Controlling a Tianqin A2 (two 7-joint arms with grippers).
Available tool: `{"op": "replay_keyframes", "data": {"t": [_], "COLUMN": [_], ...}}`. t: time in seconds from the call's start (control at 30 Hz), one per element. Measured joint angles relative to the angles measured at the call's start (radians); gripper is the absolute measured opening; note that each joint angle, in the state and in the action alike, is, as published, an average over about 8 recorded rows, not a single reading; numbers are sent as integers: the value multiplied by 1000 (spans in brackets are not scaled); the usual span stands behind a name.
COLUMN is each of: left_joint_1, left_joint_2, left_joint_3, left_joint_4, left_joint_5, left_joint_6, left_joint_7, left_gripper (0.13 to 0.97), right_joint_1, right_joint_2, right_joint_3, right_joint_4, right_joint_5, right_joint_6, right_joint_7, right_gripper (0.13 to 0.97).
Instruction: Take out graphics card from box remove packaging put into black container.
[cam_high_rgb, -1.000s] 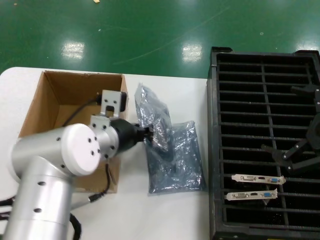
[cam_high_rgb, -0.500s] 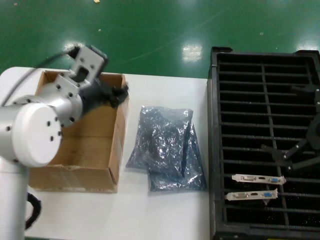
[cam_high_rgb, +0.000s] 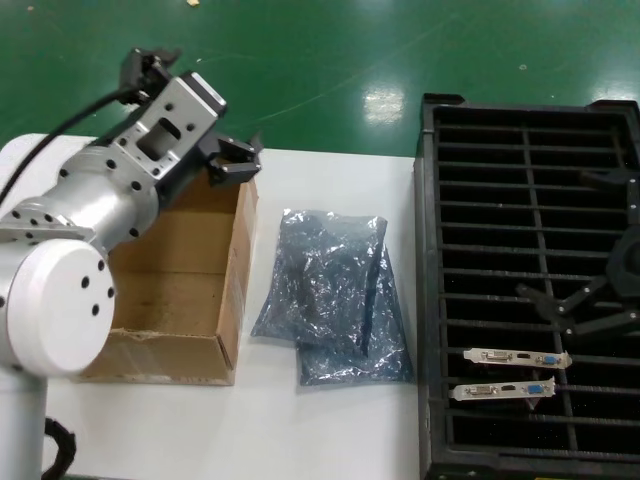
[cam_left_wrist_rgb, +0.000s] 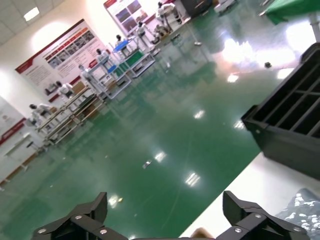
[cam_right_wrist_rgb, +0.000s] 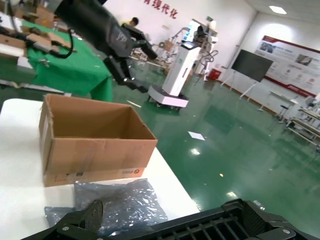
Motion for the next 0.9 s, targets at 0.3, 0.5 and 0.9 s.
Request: {"op": "replay_keyframes", "data": {"t": [0.3, 0.5, 0.9], "left_joint_1": [73, 128, 239], "left_joint_2": [-12, -20, -38], "left_joint_3": [-1, -2, -3], "left_joint_4": [18, 31, 57], "left_joint_5": [-163, -284, -527], "left_joint_6": [-96, -168, -313], "left_joint_7": [82, 144, 267], "left_gripper": [872, 925, 966], "right_joint_1": [-52, -91, -169], "right_joint_2": [-48, -85, -157], "right_joint_3": [-4, -8, -14], "right_joint_4": [7, 12, 22], "right_joint_5": [7, 12, 23], "right_joint_6": [109, 190, 352], "right_joint_7": [-3, -5, -10], "right_gripper": [966, 966, 966]}}
